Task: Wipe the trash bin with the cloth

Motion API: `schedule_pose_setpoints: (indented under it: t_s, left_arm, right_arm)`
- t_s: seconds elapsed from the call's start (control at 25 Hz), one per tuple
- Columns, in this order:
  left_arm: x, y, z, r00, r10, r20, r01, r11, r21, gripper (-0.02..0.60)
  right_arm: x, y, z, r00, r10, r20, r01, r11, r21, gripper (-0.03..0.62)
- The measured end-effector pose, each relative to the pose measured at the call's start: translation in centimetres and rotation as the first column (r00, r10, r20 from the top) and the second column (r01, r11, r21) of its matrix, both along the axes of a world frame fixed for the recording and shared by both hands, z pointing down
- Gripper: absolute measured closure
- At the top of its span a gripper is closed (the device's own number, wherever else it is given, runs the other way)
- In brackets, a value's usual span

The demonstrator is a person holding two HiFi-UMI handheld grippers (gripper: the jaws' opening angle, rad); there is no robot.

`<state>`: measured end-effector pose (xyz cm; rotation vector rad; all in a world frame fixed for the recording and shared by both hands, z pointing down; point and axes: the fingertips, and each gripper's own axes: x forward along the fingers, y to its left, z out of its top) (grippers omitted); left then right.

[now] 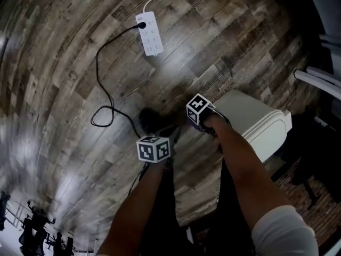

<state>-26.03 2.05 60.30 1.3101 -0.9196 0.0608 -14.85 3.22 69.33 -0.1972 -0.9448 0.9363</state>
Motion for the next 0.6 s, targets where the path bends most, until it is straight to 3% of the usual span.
schedule_pose_setpoints:
  t_s: [0.32,0.6]
  left_arm:
    - [-6.8,-2.1,-7.0,0.992,0.112,0.057,-0.117,0.988,0.096,0.574]
    - [-7.1,-1.8,-11.9,0.988,0.145,0.058,-0.152,0.977,0.147,0.574]
  right_arm:
    - [-4.4,-2.3,-6.1,0.995,0.099,0.030,-0.102,0.991,0.086,0.500]
    - [-5.7,-2.9,-11.3,0.981,0.174,0.087,-0.186,0.971,0.150,0.500]
